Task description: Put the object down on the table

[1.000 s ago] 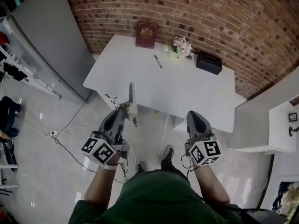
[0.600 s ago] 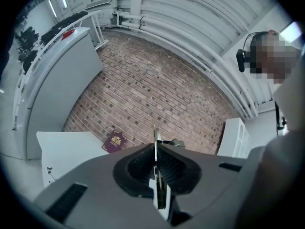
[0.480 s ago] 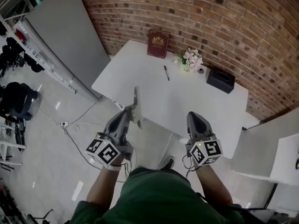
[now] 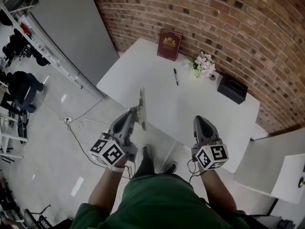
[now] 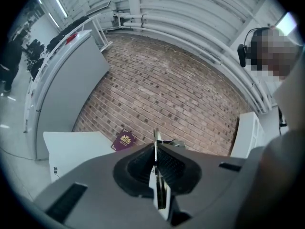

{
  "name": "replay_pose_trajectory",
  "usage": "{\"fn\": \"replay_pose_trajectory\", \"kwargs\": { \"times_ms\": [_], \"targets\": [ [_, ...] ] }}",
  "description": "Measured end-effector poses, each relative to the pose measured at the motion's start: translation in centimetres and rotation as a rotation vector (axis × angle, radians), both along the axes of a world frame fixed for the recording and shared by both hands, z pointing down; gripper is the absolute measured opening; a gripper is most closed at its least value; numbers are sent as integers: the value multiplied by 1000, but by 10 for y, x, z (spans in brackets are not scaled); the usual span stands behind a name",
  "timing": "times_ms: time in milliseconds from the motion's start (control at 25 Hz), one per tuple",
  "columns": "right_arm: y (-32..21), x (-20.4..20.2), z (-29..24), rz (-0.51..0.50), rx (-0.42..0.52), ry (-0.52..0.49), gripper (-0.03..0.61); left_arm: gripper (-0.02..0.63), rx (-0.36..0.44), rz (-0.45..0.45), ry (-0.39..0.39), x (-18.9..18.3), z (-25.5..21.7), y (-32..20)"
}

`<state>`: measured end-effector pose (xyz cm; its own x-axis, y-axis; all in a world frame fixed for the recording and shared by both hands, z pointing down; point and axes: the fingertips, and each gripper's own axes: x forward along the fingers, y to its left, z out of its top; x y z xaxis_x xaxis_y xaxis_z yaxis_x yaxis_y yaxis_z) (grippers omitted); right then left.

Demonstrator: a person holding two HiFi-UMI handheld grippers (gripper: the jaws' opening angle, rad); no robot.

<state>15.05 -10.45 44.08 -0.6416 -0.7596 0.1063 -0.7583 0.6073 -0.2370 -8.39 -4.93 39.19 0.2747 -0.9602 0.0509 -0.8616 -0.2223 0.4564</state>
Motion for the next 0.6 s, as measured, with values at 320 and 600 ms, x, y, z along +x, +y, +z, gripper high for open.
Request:
{"fn": "replay_pose_trajectory", "kwargs": {
  "times_ms": [320,600],
  "targets": [
    [-37,-13,-9,101,20,49,3,12,11,89,-25,-31,28,-68],
    [-63,-35,-6,205,2,106,3,12,-67,184,-97,-66,74,-130]
  ]
}}
